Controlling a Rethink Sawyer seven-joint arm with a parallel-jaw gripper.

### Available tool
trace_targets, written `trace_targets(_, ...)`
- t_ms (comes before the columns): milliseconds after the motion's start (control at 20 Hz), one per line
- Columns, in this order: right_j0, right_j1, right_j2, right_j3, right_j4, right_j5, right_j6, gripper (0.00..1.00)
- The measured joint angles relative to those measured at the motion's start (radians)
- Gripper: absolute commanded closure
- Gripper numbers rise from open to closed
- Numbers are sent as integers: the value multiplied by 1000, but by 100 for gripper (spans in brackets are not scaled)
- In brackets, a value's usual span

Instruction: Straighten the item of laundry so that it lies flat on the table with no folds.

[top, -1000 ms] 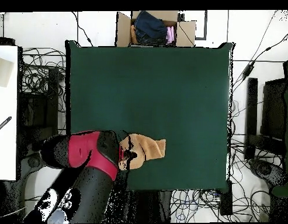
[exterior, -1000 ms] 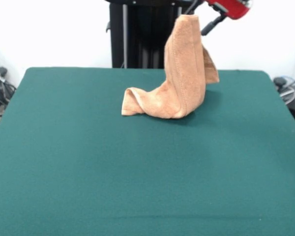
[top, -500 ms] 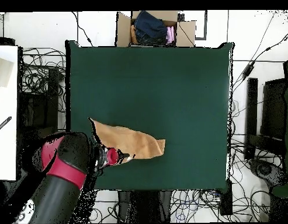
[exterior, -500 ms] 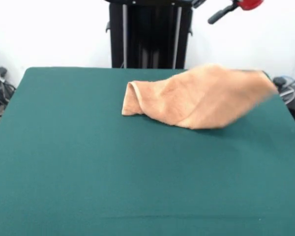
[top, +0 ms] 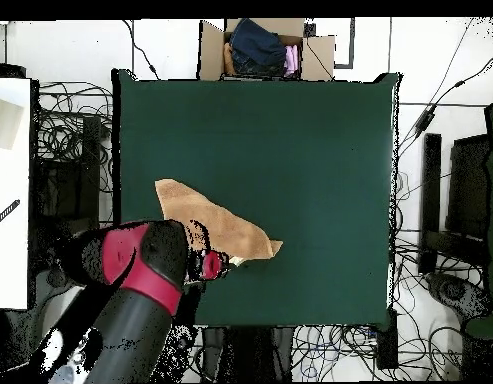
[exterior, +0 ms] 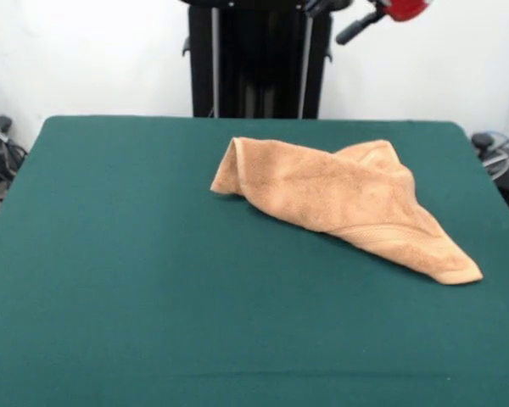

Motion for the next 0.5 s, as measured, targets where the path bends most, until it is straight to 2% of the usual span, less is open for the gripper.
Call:
trace_targets(200,-60,-23,9,46,67,-29,0,0)
trace_targets(500,-120,-54,14,104,115,-105,0,0)
